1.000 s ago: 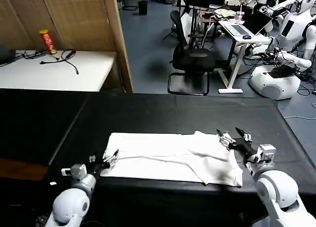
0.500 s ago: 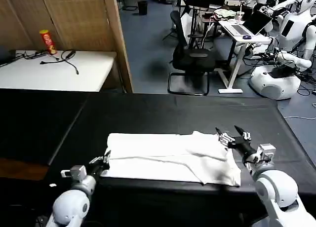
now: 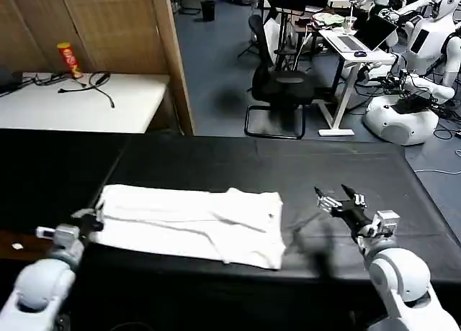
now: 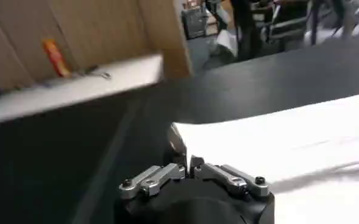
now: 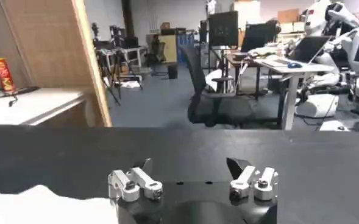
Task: Fold and organize the clothes.
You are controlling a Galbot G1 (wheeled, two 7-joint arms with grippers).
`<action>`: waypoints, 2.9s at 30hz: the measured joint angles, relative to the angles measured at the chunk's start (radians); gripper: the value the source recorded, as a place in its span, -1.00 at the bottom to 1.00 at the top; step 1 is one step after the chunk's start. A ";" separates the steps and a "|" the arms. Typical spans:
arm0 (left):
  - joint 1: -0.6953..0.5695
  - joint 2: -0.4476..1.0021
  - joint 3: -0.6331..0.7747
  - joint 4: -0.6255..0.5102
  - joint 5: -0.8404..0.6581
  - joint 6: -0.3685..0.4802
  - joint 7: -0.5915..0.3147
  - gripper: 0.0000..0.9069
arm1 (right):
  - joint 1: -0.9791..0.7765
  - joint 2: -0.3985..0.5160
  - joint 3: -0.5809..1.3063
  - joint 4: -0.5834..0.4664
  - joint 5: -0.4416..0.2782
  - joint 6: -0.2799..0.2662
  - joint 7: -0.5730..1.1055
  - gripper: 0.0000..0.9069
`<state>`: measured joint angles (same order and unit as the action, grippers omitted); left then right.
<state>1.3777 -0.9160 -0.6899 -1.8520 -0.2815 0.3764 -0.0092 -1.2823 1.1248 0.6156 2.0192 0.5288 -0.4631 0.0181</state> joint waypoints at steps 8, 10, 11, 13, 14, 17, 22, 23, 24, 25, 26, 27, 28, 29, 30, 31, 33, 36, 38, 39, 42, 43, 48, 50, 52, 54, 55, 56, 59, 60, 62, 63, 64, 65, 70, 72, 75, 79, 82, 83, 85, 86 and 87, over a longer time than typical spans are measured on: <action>0.004 -0.088 0.098 -0.111 -0.022 0.057 -0.038 -1.00 | -0.032 0.004 0.023 0.017 -0.017 0.006 0.000 0.94; -0.005 -0.126 0.145 -0.144 -0.039 0.069 -0.054 -1.00 | -0.041 0.007 0.030 0.021 -0.018 0.008 -0.001 0.94; -0.011 -0.146 0.171 -0.157 -0.047 0.072 -0.062 -1.00 | -0.047 0.008 0.034 0.023 -0.019 0.008 -0.001 0.94; -0.024 -0.186 0.225 -0.176 -0.072 0.082 -0.074 -1.00 | -0.056 0.010 0.041 0.025 -0.022 0.008 -0.001 0.94; -0.031 -0.203 0.250 -0.181 -0.085 0.086 -0.080 -1.00 | -0.061 0.011 0.043 0.025 -0.025 0.008 -0.001 0.94; -0.053 -0.262 0.326 -0.185 -0.146 0.100 -0.103 -1.00 | -0.070 0.012 0.047 0.030 -0.029 0.008 -0.001 0.94; -0.097 -0.361 0.434 -0.173 -0.180 0.103 -0.112 -1.00 | -0.078 0.012 0.051 0.027 -0.037 0.008 -0.002 0.94; -0.105 -0.378 0.452 -0.171 -0.189 0.103 -0.112 -1.00 | -0.081 0.012 0.051 0.025 -0.040 0.009 -0.003 0.94; -0.114 -0.394 0.470 -0.166 -0.205 0.103 -0.113 -1.00 | -0.083 0.013 0.050 0.023 -0.044 0.009 -0.005 0.94; -0.122 -0.409 0.485 -0.164 -0.221 0.104 -0.115 -1.00 | -0.085 0.014 0.048 0.021 -0.047 0.011 -0.007 0.94; -0.129 -0.424 0.497 -0.163 -0.233 0.106 -0.115 -1.00 | -0.086 0.016 0.047 0.019 -0.051 0.012 -0.008 0.94; -0.139 -0.440 0.509 -0.159 -0.240 0.107 -0.116 -1.00 | -0.087 0.017 0.045 0.018 -0.053 0.012 -0.008 0.94; -0.146 -0.455 0.521 -0.155 -0.240 0.107 -0.116 -1.00 | -0.088 0.019 0.044 0.018 -0.054 0.013 -0.008 0.94; -0.152 -0.465 0.532 -0.154 -0.240 0.107 -0.115 -1.00 | -0.088 0.020 0.044 0.018 -0.055 0.013 -0.009 0.94; -0.159 -0.474 0.543 -0.149 -0.233 0.107 -0.115 -1.00 | -0.088 0.020 0.044 0.018 -0.055 0.013 -0.009 0.94; -0.165 -0.484 0.552 -0.143 -0.224 0.106 -0.114 -1.00 | -0.088 0.021 0.043 0.019 -0.055 0.013 -0.009 0.94; -0.169 -0.501 0.568 -0.135 -0.202 0.106 -0.104 -0.42 | -0.088 0.021 0.043 0.023 -0.055 0.013 -0.010 0.94; -0.170 -0.518 0.582 -0.122 -0.173 0.101 -0.098 0.94 | -0.088 0.018 0.037 0.028 -0.055 0.013 -0.016 0.94; -0.166 -0.533 0.592 -0.116 -0.172 0.098 -0.093 0.94 | -0.084 0.013 0.032 0.028 -0.055 0.012 -0.020 0.94; -0.164 -0.538 0.595 -0.114 -0.175 0.098 -0.092 0.94 | -0.080 0.010 0.026 0.027 -0.055 0.012 -0.022 0.94; -0.158 -0.560 0.602 -0.102 -0.211 0.098 -0.096 0.94 | -0.069 0.001 0.008 0.022 -0.055 0.010 -0.031 0.94; -0.155 -0.570 0.602 -0.094 -0.223 0.098 -0.101 0.94 | -0.064 -0.001 0.000 0.021 -0.055 0.009 -0.033 0.94; -0.141 -0.619 0.592 -0.081 -0.227 0.092 -0.111 0.94 | -0.041 -0.016 -0.057 0.020 -0.052 0.006 -0.049 0.94; -0.140 -0.617 0.574 -0.098 -0.214 0.080 -0.095 0.94 | -0.027 -0.025 -0.096 0.016 -0.055 0.006 -0.058 0.94; -0.140 -0.600 0.550 -0.128 -0.175 0.057 -0.078 0.94 | -0.010 -0.031 -0.142 0.009 -0.062 0.004 -0.066 0.94; -0.135 -0.570 0.517 -0.150 -0.151 0.042 -0.073 0.94 | 0.014 -0.031 -0.201 -0.002 -0.079 0.003 -0.069 0.94; -0.131 -0.546 0.497 -0.159 -0.146 0.036 -0.073 0.94 | 0.029 -0.028 -0.230 -0.009 -0.091 0.002 -0.071 0.94; -0.126 -0.522 0.475 -0.162 -0.141 0.029 -0.073 0.94 | 0.043 -0.026 -0.258 -0.017 -0.104 0.002 -0.074 0.94; -0.107 -0.452 0.404 -0.162 -0.134 0.013 -0.074 0.94 | 0.093 -0.016 -0.342 -0.046 -0.149 0.005 -0.091 0.94; -0.102 -0.435 0.382 -0.160 -0.131 0.010 -0.074 0.94 | 0.110 -0.012 -0.367 -0.060 -0.163 0.005 -0.092 0.94; -0.089 -0.412 0.343 -0.154 -0.128 0.007 -0.074 0.94 | 0.150 -0.002 -0.418 -0.089 -0.190 0.002 -0.088 0.94; -0.084 -0.406 0.329 -0.152 -0.125 0.007 -0.074 0.94 | 0.168 0.003 -0.438 -0.103 -0.203 -0.003 -0.085 0.94; -0.080 -0.400 0.316 -0.150 -0.119 0.005 -0.073 0.94 | 0.188 0.010 -0.458 -0.120 -0.218 -0.013 -0.081 0.94; -0.076 -0.397 0.307 -0.148 -0.112 0.002 -0.072 0.94 | 0.205 0.016 -0.475 -0.136 -0.230 -0.018 -0.079 0.94; -0.065 -0.384 0.277 -0.134 -0.085 -0.008 -0.064 0.94 | 0.271 0.063 -0.514 -0.221 -0.311 -0.026 -0.065 0.94; -0.065 -0.379 0.265 -0.126 -0.085 -0.011 -0.061 0.94 | 0.276 0.080 -0.512 -0.234 -0.326 -0.027 -0.058 0.94; -0.066 -0.375 0.251 -0.112 -0.092 -0.014 -0.053 0.94 | 0.267 0.087 -0.482 -0.235 -0.361 -0.031 -0.032 0.94; -0.065 -0.376 0.243 -0.094 -0.107 -0.017 -0.045 0.94 | 0.229 0.094 -0.413 -0.207 -0.370 -0.013 0.021 0.94; -0.064 -0.384 0.241 -0.080 -0.118 -0.018 -0.039 0.94 | 0.187 0.109 -0.349 -0.169 -0.321 -0.002 0.050 0.94; -0.063 -0.388 0.240 -0.074 -0.121 -0.019 -0.037 0.94 | 0.173 0.114 -0.326 -0.156 -0.305 -0.002 0.050 0.94; -0.060 -0.392 0.240 -0.066 -0.137 -0.019 -0.032 0.94 | 0.148 0.117 -0.281 -0.130 -0.276 -0.002 0.049 0.94; -0.058 -0.394 0.240 -0.063 -0.145 -0.019 -0.030 0.94 | 0.134 0.117 -0.260 -0.116 -0.252 -0.003 0.049 0.94; -0.057 -0.397 0.240 -0.058 -0.151 -0.019 -0.027 0.94 | 0.123 0.115 -0.240 -0.103 -0.232 -0.004 0.049 0.94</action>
<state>1.3211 -1.3126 -0.4495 -1.9100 -0.4320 0.3576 -0.0363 -1.1593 1.2403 0.3760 1.9157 0.2972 -0.4675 0.0668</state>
